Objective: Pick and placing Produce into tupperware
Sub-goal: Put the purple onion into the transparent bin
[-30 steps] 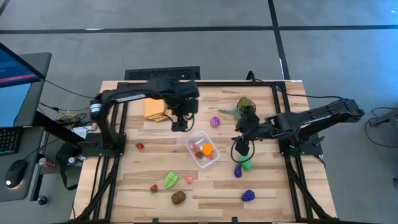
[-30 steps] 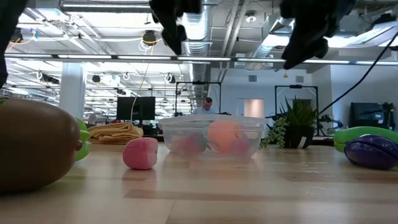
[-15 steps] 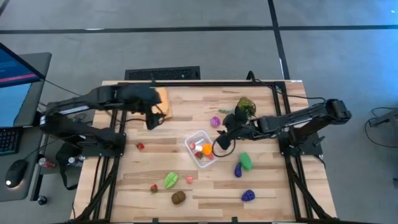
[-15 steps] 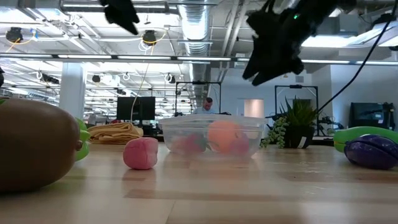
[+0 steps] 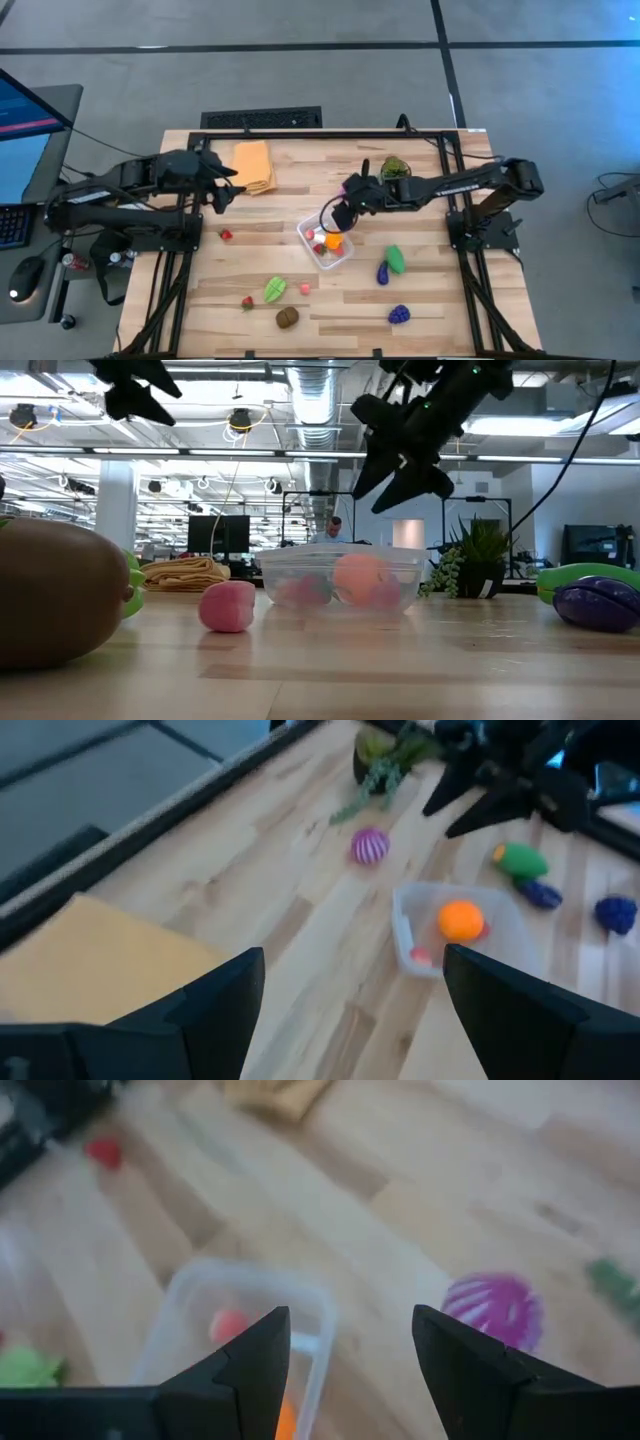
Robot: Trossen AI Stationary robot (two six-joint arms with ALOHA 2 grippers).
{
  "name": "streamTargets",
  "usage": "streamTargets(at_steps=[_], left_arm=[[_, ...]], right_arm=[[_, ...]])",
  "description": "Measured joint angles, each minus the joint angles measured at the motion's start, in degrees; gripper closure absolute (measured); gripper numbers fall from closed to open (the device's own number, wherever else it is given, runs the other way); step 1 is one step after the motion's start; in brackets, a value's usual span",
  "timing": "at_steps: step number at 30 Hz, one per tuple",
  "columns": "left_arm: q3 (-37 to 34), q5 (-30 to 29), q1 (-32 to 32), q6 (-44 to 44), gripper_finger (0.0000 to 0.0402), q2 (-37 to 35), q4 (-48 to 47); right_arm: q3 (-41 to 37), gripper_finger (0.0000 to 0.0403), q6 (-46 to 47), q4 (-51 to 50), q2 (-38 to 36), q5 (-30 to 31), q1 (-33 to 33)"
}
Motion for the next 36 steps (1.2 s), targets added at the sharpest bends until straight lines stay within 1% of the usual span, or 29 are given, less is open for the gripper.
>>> streamTargets(at_steps=[3,6,11,17,23,26,32,36], left_arm=[[-0.5,-0.5,-0.1,-0.4,0.0104,-1.1,1.0],[-0.5,-1.0,-0.2,-0.3,0.0104,-1.1,1.0],[-0.5,-1.2,-0.2,-0.1,0.0104,-0.6,1.1],[-0.5,-1.2,-0.1,0.6,0.0104,0.3,1.1],[-0.5,-1.2,-0.1,0.9,0.0104,1.5,1.3],[-0.5,-1.9,-0.1,1.2,0.0104,2.3,1.5],[-0.5,-2.6,-0.1,1.6,0.0104,4.0,4.8],[-0.5,-2.4,-0.1,1.7,0.0104,5.1,5.2]], right_arm=[[1.4,0.0168,1.2,-1.9,0.0,3.2,-1.6],[2.7,0.0168,1.4,-3.1,0.0,4.4,-3.6],[3.0,0.0158,3.2,-4.6,0.0,4.4,-6.3],[3.0,0.0137,4.8,-9.4,0.0,4.4,-9.0],[3.0,0.012,7.8,-11.9,0.0,4.0,-10.0],[3.0,0.0112,8.0,-11.9,0.2,2.8,-10.0],[3.0,0.0096,9.1,-11.7,5.1,-0.5,-9.3],[3.0,0.0087,11.3,-11.9,9.0,-0.7,-8.2]])
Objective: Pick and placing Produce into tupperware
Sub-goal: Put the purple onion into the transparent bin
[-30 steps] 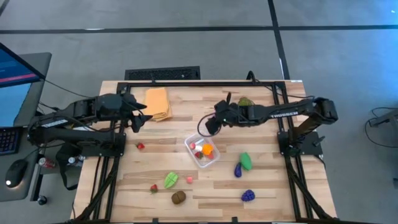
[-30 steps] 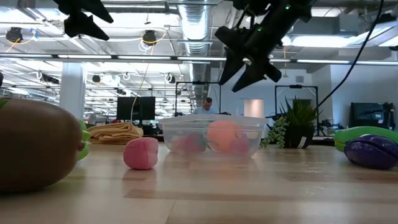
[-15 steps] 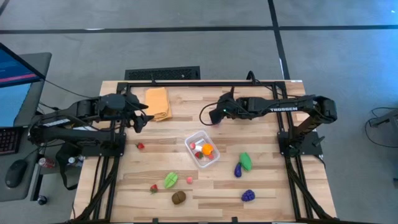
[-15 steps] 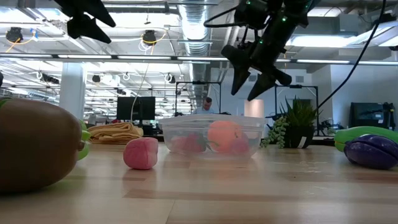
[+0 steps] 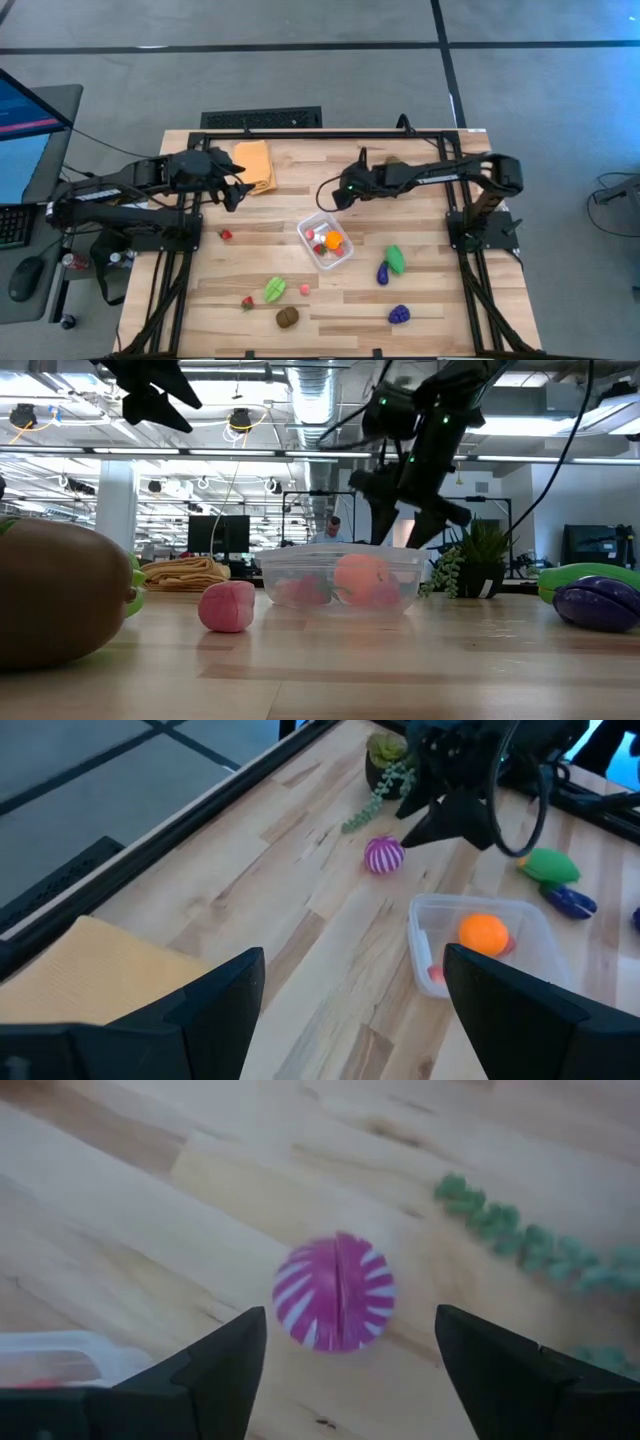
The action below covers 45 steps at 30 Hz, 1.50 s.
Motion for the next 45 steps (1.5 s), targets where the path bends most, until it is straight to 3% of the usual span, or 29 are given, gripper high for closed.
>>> streamTargets(at_steps=[19,29,45], left_arm=[[0.0,0.2,0.0,0.0,0.0104,0.6,0.2],[0.0,0.2,0.0,0.0,0.0104,0.6,0.2],[0.0,0.2,0.0,0.0,0.0104,0.6,0.2]], right_arm=[[0.0,0.0075,-2.4,2.8,1.4,0.5,-1.0],[0.0,0.0075,-2.0,6.5,4.8,-4.1,-1.1],[0.0,0.0075,-1.8,6.9,6.0,-3.5,-1.1]])
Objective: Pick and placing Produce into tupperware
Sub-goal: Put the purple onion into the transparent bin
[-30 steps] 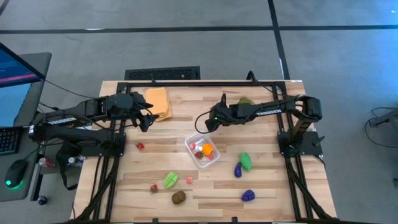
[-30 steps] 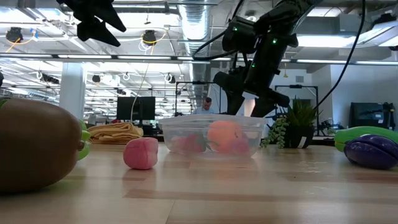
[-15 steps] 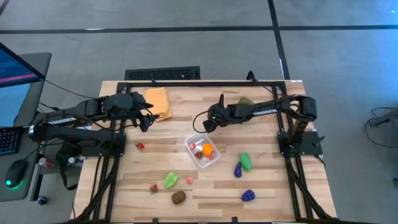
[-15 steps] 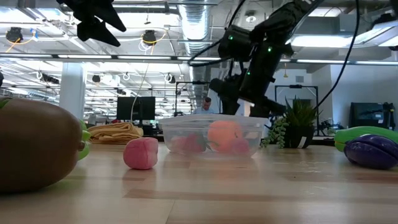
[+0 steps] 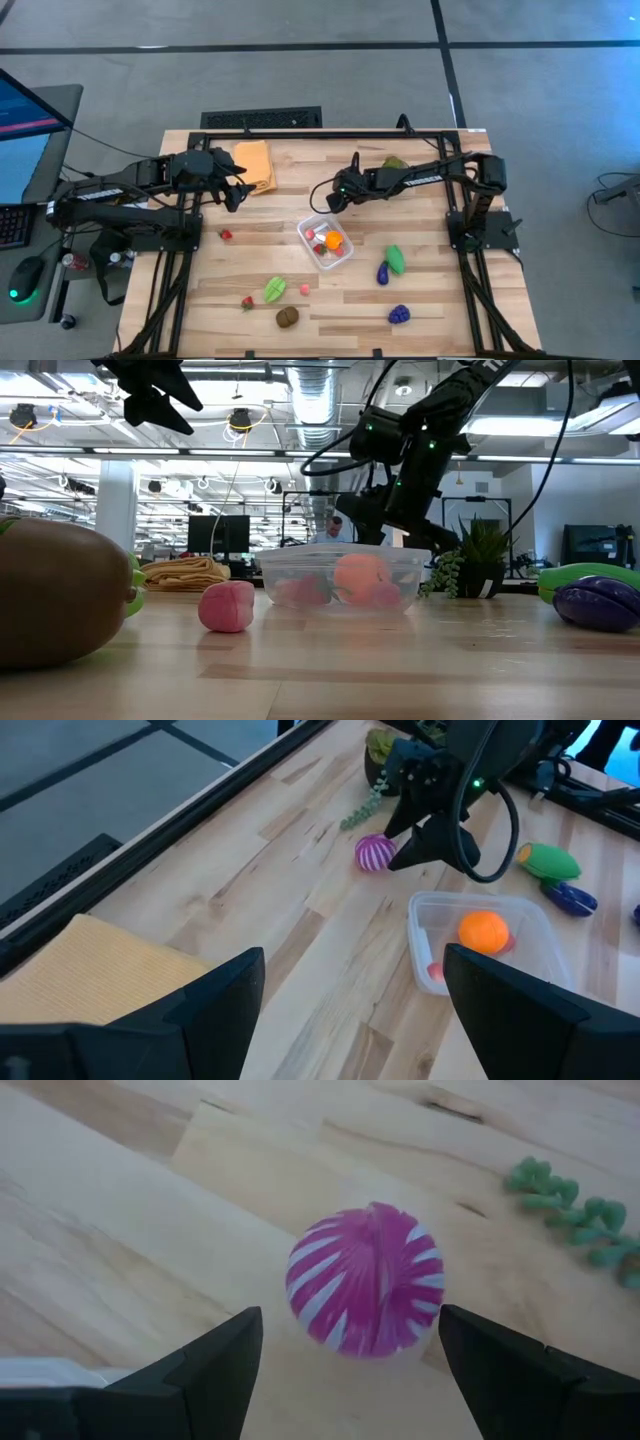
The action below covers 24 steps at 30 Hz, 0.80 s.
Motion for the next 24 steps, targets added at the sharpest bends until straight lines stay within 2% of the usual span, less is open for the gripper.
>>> streamTargets(at_steps=[17,24], left_arm=[[0.0,-0.1,0.0,0.0,0.0104,0.0,0.0],[0.0,-0.1,0.0,-0.1,0.0104,0.0,0.0]], right_arm=[[0.0,0.0074,-3.5,3.1,0.0,-0.3,-1.9],[0.0,0.0038,-3.6,3.0,0.0,-0.4,-2.4]])
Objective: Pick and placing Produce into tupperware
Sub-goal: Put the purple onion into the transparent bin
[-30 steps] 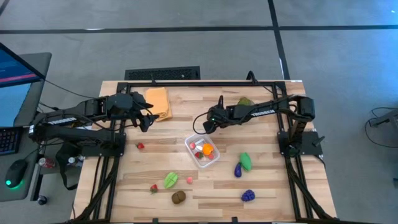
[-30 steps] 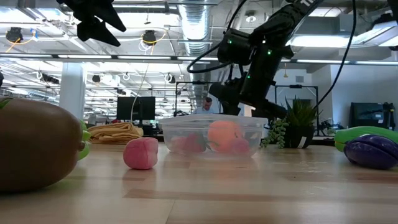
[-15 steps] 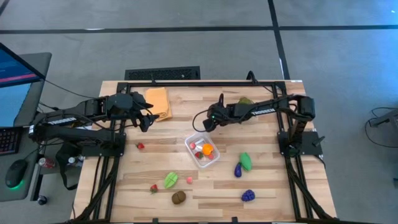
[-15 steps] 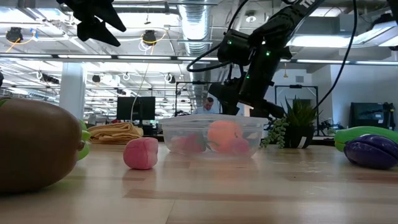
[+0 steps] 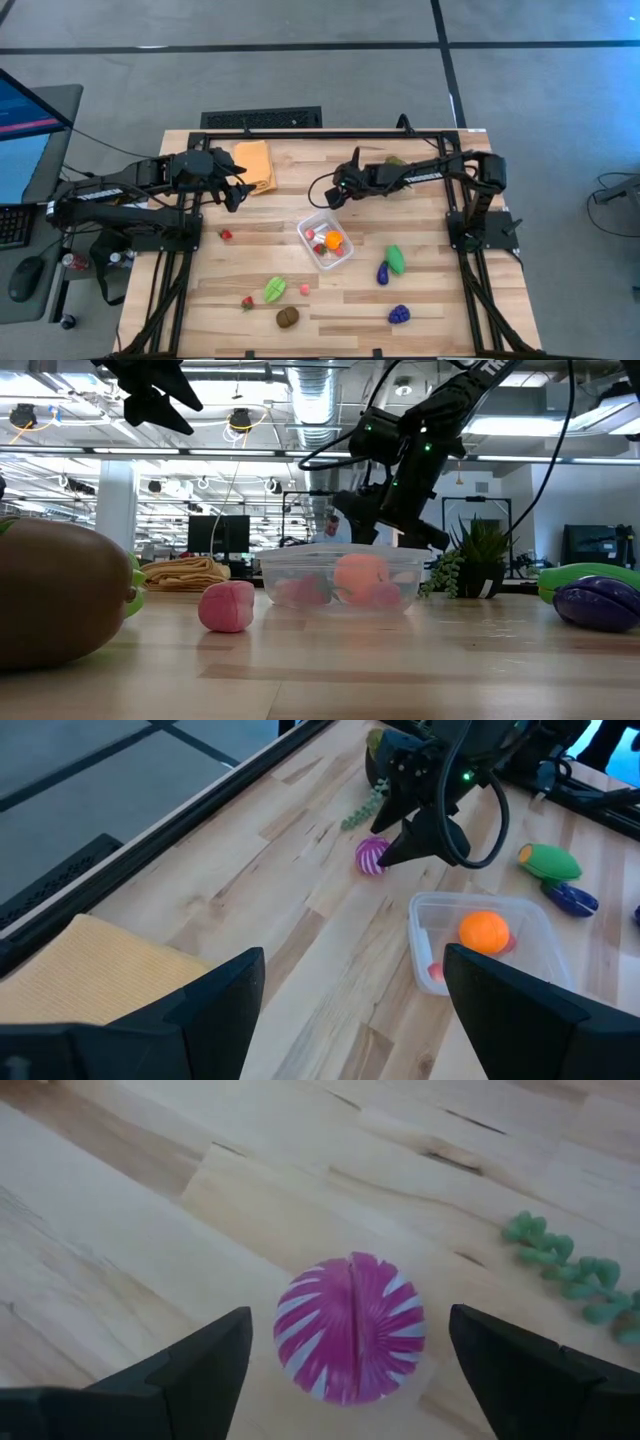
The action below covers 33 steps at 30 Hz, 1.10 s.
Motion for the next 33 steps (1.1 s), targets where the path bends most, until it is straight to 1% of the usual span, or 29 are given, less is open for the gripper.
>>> streamTargets(at_steps=[5,15,20,24,26,33], left_arm=[[0.0,0.0,0.0,0.0,0.0104,0.0,0.0],[0.0,-0.4,0.0,0.0,0.0104,0.0,0.0],[0.0,-0.4,0.0,0.0,0.0104,0.0,0.0],[0.0,-0.4,0.0,0.0,0.0104,0.0,0.0],[0.0,-0.4,0.0,0.0,0.0104,0.0,0.0],[0.0,-0.4,0.0,0.0,0.0104,0.0,0.0]], right_arm=[[0.0,0.0027,0.0,0.0,0.0,0.0,-0.6],[0.0,0.0041,0.0,0.0,0.0,-0.2,-0.6],[0.0,0.0041,-0.5,0.0,0.1,-0.3,-0.6],[-0.1,0.0042,-0.5,-0.5,1.2,-2.3,-0.6],[0.2,0.0042,-0.1,0.9,1.6,-2.3,-0.6],[0.0,0.0045,0.4,0.3,1.8,-2.1,-0.6]])
